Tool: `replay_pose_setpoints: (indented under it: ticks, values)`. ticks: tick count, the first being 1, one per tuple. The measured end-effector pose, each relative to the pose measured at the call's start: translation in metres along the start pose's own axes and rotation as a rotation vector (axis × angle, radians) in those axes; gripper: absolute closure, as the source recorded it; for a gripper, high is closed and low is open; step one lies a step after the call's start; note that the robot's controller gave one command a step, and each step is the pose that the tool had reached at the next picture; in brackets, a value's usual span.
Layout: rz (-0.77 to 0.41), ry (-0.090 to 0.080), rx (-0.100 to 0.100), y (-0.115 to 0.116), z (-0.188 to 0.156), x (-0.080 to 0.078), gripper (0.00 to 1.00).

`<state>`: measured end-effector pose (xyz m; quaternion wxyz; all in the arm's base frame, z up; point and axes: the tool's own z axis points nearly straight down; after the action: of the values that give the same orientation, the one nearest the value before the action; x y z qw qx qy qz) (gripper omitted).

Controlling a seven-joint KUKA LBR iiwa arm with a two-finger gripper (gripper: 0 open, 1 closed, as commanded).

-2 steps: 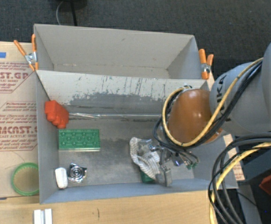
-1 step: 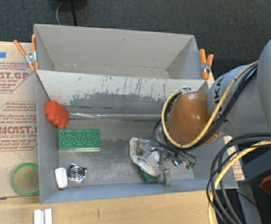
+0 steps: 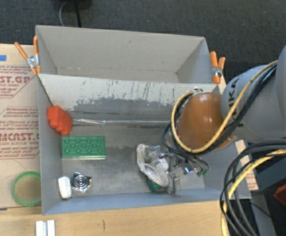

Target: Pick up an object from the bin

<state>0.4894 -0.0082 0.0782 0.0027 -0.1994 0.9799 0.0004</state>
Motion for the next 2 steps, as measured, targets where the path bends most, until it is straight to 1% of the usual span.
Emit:
replay_pose_setpoints:
  ticks: [1,2]
  values:
    - [0.009,-0.015,0.004,0.0326,0.0082,-0.0155,1.0]
    - [0.009,-0.015,0.004,0.0326,0.0082,-0.0155,1.0]
